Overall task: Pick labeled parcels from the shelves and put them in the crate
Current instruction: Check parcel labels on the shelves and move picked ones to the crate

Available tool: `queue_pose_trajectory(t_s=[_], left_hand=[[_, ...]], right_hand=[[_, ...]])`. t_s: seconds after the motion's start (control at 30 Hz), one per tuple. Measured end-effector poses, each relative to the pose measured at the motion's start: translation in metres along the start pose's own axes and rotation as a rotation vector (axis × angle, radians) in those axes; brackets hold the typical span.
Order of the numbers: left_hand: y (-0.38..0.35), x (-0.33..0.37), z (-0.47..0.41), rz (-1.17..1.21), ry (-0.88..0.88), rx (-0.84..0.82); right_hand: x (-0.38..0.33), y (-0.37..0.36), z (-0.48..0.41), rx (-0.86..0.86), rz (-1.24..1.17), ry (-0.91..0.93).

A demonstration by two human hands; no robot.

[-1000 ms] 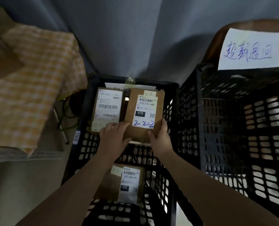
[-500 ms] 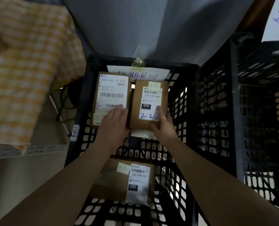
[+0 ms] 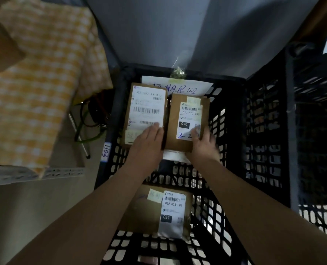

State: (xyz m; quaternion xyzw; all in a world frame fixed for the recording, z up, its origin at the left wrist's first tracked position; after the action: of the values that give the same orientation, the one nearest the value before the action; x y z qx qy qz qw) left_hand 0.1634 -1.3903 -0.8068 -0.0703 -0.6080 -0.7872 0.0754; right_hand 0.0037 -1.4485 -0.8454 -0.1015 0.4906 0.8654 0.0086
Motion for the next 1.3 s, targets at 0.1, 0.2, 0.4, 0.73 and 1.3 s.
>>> queue_pose_trajectory(t_s=[0.1, 0.2, 0.4, 0.73, 1.3], left_hand=[[0.013, 0.000, -0.005, 0.010, 0.021, -0.022], [0.031, -0.001, 0.000, -0.018, 0.029, -0.020], [0.090, 0.002, 0.042, -0.181, 0.022, 0.003], [0.233, 0.044, 0.179, -0.399, 0.165, 0.208], [0.401, 0.164, 0.584, -0.581, 0.619, 0.666]], right_hand=[[-0.014, 0.024, 0.003, -0.083, 0.242, 0.024], [-0.027, 0.043, 0.015, -0.070, 0.304, 0.111], [-0.047, 0.095, 0.075, 0.065, 0.330, 0.282], [-0.092, 0.206, 0.219, 0.290, 0.293, 0.591], [-0.160, 0.302, 0.586, 0.555, 0.104, 1.398]])
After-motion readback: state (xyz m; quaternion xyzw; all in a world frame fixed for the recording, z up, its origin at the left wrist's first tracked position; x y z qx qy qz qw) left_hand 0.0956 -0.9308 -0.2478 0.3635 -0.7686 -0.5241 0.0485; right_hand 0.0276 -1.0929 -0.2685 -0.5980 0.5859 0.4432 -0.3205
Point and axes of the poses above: each hand's wrist, its own z-axis away from the middle knuckle, its own y-axis out of the back of the hand, x = y × z, the point moved 4 cm from there along -z, towards the middle knuckle, and after that the axes turned 3 degrees about -z, right-handed, at the moved point
